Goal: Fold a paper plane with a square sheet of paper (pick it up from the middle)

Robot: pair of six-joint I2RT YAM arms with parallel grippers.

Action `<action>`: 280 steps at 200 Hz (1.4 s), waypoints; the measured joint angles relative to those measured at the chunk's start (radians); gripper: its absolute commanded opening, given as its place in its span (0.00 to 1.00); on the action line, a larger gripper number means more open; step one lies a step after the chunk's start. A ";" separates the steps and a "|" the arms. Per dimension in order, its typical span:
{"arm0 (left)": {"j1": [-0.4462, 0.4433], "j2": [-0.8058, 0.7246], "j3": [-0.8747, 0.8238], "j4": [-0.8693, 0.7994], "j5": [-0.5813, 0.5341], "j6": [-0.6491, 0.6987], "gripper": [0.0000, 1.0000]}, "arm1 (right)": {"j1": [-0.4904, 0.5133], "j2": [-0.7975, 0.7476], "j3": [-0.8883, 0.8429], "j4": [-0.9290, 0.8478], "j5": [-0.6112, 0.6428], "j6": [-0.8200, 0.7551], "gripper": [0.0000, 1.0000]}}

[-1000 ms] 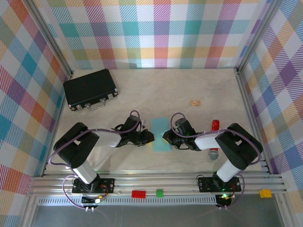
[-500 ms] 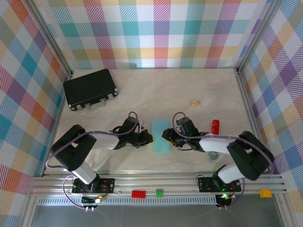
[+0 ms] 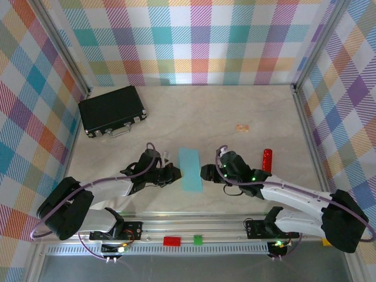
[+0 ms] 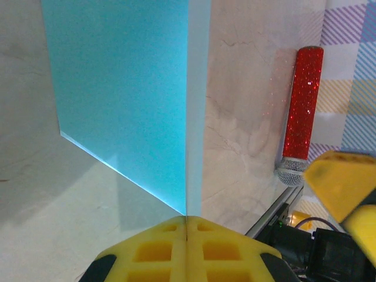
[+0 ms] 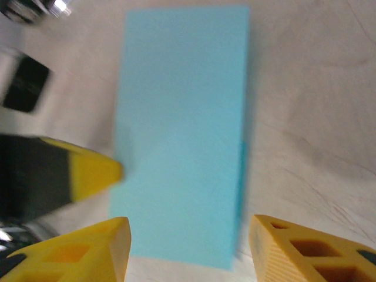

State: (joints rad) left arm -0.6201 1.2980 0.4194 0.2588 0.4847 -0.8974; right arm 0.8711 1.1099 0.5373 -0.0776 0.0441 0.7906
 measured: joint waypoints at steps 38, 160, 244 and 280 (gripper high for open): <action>0.034 -0.016 -0.030 -0.005 0.017 -0.001 0.00 | 0.109 0.042 0.095 -0.105 0.137 -0.188 0.57; 0.069 -0.016 -0.028 -0.023 0.049 -0.034 0.00 | 0.503 0.317 0.117 0.153 0.438 -0.785 0.58; 0.069 -0.005 0.011 -0.061 0.049 -0.029 0.00 | 0.562 0.517 0.153 0.257 0.646 -0.814 0.50; 0.069 -0.003 0.024 -0.076 0.048 -0.026 0.00 | 0.555 0.553 0.164 0.301 0.688 -0.809 0.38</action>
State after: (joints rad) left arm -0.5510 1.2945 0.4435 0.1829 0.5327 -0.9237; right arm 1.4265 1.6627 0.7017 0.2237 0.7319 -0.0181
